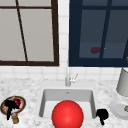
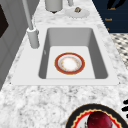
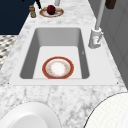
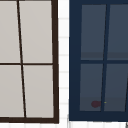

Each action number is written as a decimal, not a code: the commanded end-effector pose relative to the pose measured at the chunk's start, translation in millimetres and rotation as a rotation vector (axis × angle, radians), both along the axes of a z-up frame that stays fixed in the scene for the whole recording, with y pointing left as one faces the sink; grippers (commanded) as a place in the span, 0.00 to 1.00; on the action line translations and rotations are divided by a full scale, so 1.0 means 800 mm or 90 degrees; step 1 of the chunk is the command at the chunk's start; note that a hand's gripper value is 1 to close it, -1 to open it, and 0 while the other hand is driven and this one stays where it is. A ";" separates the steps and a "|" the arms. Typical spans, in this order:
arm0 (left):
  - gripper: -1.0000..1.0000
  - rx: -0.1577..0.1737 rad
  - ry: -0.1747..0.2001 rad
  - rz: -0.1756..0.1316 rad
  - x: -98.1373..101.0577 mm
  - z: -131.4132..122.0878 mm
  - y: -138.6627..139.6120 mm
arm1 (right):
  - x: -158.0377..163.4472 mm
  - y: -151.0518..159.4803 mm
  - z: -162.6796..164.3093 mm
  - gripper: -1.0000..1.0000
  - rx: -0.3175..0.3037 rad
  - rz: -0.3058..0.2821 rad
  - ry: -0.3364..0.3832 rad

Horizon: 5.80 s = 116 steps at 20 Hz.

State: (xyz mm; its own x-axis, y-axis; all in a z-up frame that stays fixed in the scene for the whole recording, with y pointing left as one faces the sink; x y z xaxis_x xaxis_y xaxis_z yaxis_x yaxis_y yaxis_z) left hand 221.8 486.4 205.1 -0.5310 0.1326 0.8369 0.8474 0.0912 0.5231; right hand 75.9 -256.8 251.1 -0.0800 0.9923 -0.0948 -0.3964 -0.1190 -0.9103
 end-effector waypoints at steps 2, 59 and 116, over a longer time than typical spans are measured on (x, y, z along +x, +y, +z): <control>0.00 -0.015 -0.011 0.009 0.000 0.028 0.003 | 0.000 0.000 0.000 0.50 0.000 0.000 0.000; 0.00 -0.040 -0.168 0.019 0.163 -0.095 0.039 | 0.000 0.000 0.000 0.50 0.000 0.000 0.000; 1.00 -0.066 -0.270 0.009 0.194 0.038 -0.156 | 0.000 0.000 0.000 0.50 0.000 0.000 0.000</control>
State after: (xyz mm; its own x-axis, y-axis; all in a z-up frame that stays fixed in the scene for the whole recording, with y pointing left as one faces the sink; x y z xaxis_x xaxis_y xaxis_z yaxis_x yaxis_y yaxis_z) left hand 375.4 382.0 228.8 -0.8259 0.2008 0.5269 0.5588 0.1672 0.8123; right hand 75.9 -256.8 251.1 -0.0800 0.9923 -0.0948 -0.3964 -0.1190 -0.9103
